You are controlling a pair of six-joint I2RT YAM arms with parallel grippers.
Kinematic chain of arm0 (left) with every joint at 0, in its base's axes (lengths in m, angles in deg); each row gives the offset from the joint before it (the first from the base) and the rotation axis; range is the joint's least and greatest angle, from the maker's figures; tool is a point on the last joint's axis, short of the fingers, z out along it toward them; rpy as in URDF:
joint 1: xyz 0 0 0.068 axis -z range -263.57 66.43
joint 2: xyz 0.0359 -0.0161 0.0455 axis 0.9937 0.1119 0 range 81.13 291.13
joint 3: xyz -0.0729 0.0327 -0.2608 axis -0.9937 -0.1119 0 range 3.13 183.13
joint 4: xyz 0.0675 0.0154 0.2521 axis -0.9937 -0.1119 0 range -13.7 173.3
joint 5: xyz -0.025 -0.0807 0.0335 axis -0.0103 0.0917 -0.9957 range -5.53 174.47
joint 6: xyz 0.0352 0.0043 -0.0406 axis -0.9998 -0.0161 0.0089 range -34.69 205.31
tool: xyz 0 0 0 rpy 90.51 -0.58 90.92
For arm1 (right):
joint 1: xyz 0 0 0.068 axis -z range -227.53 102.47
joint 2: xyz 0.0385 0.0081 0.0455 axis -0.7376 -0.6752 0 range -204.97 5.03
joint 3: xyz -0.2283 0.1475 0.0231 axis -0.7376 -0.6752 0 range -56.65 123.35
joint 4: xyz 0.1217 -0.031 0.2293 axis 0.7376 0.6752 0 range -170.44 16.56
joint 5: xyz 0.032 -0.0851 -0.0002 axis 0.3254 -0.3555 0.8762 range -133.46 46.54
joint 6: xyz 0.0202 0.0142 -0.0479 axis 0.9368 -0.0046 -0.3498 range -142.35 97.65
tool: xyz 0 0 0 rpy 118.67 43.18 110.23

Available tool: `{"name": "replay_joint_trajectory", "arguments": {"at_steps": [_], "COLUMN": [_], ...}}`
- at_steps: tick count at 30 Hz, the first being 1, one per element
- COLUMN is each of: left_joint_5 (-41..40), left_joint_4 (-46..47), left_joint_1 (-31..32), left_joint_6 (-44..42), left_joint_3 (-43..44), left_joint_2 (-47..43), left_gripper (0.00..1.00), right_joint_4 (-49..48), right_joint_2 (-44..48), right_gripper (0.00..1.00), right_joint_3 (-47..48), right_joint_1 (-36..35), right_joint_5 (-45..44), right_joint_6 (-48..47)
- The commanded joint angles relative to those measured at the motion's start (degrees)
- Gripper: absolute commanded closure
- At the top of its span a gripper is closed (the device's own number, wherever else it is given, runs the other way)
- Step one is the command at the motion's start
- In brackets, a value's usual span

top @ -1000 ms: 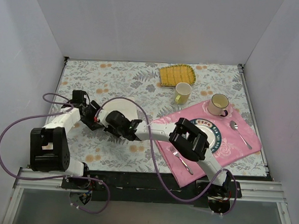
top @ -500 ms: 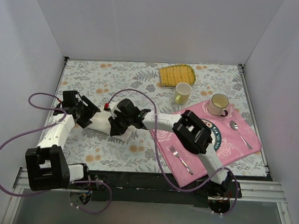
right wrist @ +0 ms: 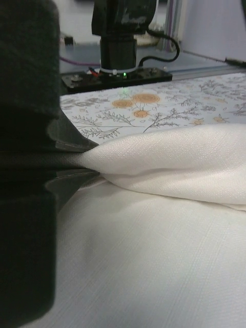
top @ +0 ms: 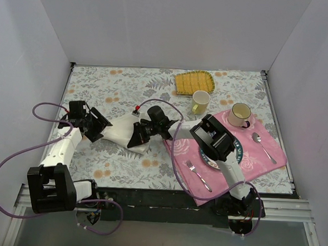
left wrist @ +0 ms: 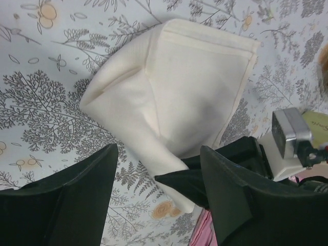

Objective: Fold the napkin, place the utensils inside, and roll it up
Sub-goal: Roll the napkin with the utensil

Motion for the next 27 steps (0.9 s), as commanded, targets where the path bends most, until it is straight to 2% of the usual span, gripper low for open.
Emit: {"name": "replay_joint_trajectory", "arguments": {"at_steps": [1, 4, 7, 8, 9, 11, 12, 16, 19, 27], "left_joint_5": [3.6, 4.9, 6.9, 8.1, 9.6, 13.0, 13.8, 15.9, 16.6, 14.8], "left_joint_4": [-4.9, -4.7, -3.0, -1.9, -0.4, 4.9, 7.2, 14.2, 18.3, 26.5], "left_joint_1": [1.1, 2.3, 4.1, 4.7, 4.7, 4.7, 4.7, 4.7, 4.7, 4.7], "left_joint_6": [2.7, 6.3, 8.1, 8.2, 8.3, 10.4, 11.2, 13.3, 14.1, 14.1], "left_joint_3": [-2.7, -3.3, -3.0, -3.6, -4.4, -7.6, -8.9, -12.2, -13.9, -15.7], "left_joint_2": [0.3, 0.0, 0.2, -0.3, -0.7, -3.0, -3.7, -2.6, -0.7, 5.0], "left_gripper": [0.35, 0.34, 0.4, 0.44, 0.54, 0.65, 0.76, 0.92, 0.98, 1.0], "right_joint_4": [-1.2, 0.5, -2.4, -2.7, -2.5, -1.9, -1.9, -1.9, -2.4, -4.8], "right_joint_2": [-5.7, -5.6, -5.6, -5.5, -5.5, -5.0, -4.9, -4.4, -3.8, -1.8], "right_gripper": [0.99, 0.99, 0.99, 0.99, 0.99, 0.99, 0.99, 0.99, 0.99, 0.99], "right_joint_3": [-0.7, -0.6, -2.1, -2.4, -2.5, -2.7, -2.8, -3.1, -3.9, -7.0], "right_joint_1": [1.8, 1.9, 2.6, 2.6, 2.7, 2.7, 2.9, 3.0, 3.1, 3.0], "right_joint_5": [4.3, 3.0, 2.4, 2.3, 1.6, 0.8, 0.4, -0.6, -1.4, -4.2], "right_joint_6": [9.9, 10.2, 13.6, 14.0, 14.2, 14.4, 14.5, 16.2, 17.8, 20.8]}}
